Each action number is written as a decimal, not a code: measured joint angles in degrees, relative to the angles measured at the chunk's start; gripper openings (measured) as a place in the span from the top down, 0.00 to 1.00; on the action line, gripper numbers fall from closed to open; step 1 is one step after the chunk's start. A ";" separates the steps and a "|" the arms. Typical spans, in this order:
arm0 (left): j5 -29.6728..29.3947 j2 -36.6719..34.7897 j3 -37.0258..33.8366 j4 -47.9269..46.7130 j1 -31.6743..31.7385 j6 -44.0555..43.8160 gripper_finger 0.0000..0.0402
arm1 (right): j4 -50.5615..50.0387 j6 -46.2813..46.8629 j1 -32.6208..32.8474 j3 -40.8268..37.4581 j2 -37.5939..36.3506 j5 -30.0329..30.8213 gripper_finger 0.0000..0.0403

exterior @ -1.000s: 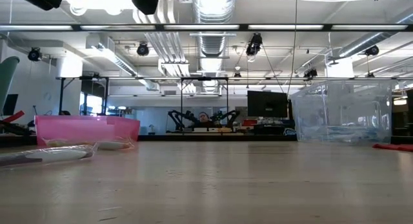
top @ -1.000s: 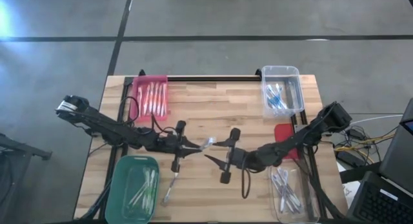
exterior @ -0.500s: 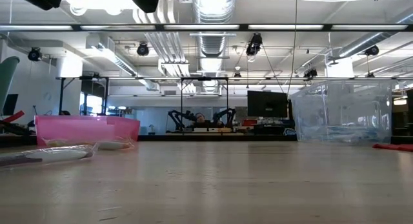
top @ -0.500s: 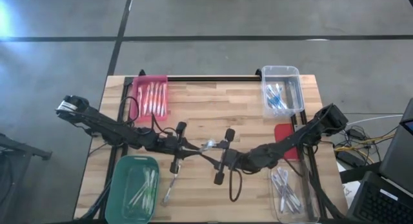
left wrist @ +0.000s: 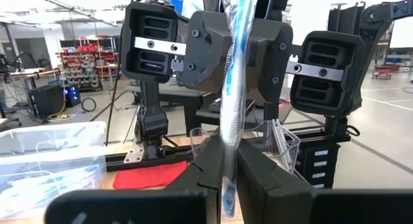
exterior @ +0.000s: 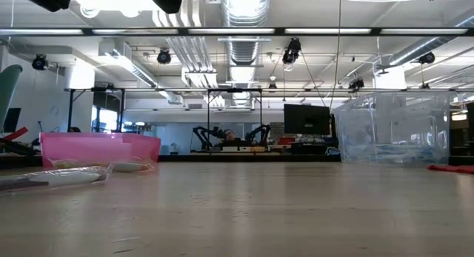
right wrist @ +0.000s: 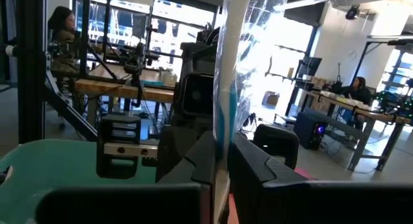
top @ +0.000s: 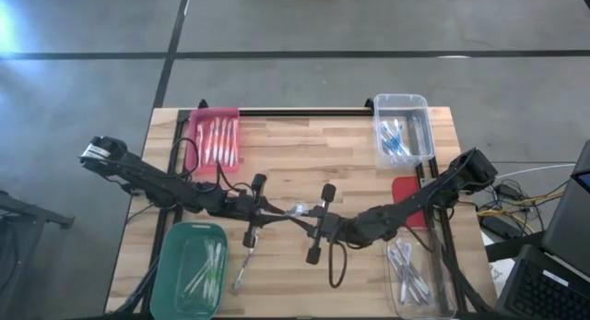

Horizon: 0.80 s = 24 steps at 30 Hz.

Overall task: Pick & Place Toothbrushes
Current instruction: Put the blue toothbrush into the top transparent bin

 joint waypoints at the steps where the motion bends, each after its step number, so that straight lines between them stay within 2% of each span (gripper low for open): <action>1: 0.00 0.00 0.00 -0.02 0.01 0.00 0.94 | -0.02 0.01 -0.04 0.00 0.00 -0.01 0.96; 10: -0.04 0.00 0.00 -0.07 0.01 -0.22 0.92 | -0.31 -0.09 -0.22 -0.04 -0.09 0.00 0.92; 15: -0.15 0.00 0.00 -0.07 0.01 -0.90 0.85 | -0.46 -0.41 -0.22 -0.07 -0.09 0.00 0.95; 19: -0.13 0.00 0.00 -0.07 0.01 -0.92 0.80 | -0.46 -0.42 -0.24 -0.07 -0.09 0.03 0.94; 24: -0.11 0.00 0.00 -0.23 0.01 -0.87 0.69 | -0.46 -1.33 -0.28 -0.09 -0.09 0.13 0.94</action>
